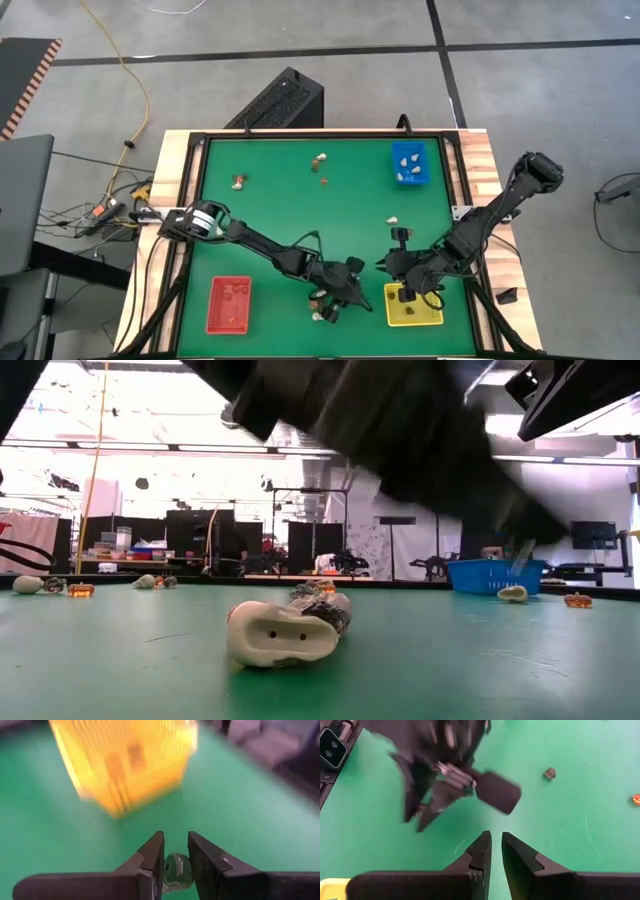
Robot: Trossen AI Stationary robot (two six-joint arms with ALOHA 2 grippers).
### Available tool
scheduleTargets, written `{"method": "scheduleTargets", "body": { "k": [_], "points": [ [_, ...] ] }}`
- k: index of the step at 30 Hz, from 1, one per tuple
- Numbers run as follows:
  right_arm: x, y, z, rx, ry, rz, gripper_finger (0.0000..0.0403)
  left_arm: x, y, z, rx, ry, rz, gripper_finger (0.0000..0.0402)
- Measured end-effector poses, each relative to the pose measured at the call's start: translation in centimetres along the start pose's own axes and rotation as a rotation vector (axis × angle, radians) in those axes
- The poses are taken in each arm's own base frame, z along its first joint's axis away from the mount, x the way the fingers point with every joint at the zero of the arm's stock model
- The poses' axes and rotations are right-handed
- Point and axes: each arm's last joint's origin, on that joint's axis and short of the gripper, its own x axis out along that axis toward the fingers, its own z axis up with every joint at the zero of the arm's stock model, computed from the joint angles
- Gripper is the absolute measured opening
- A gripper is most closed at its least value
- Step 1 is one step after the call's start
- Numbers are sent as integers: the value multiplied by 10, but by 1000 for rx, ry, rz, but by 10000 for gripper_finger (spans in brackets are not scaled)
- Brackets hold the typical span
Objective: Sort Halloween decoration
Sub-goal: Put the black skull toy into the yellow bin
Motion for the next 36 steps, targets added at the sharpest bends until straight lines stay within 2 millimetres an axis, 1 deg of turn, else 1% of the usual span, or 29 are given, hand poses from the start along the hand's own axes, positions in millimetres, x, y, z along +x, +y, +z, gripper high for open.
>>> {"method": "scheduleTargets", "body": {
  "k": [2,4,8,12,20,23,24,25,26,30,32,36],
  "points": [
    [0,0,0,-3,4,-2,76,-3,2,16,31,-128,22,63],
    [0,0,0,-4,5,-2,76,-4,3,23,66,-195,34,63],
    [-1,-1,0,-19,2,-3,76,2,6,14,97,-208,53,62],
    [-6,-5,3,-2,-19,-2,76,-3,16,24,100,-289,92,62],
    [-24,-13,9,38,-96,-3,76,-8,32,30,108,-382,125,62],
    [-28,-15,10,45,-116,-12,76,2,36,36,117,-458,118,62],
    [-28,-15,10,45,-116,-11,76,10,35,35,116,-447,95,62],
    [-29,-16,8,37,-103,-5,76,21,35,35,109,-458,86,62],
    [-30,-17,6,26,-88,0,76,30,36,38,117,-472,86,62],
    [-34,-14,2,32,-63,47,75,57,35,44,132,-478,70,62],
    [-36,-11,0,37,-60,42,75,60,37,46,145,-450,59,62],
    [-41,-8,-2,25,-73,31,75,64,38,44,140,-422,70,63]
  ]
}}
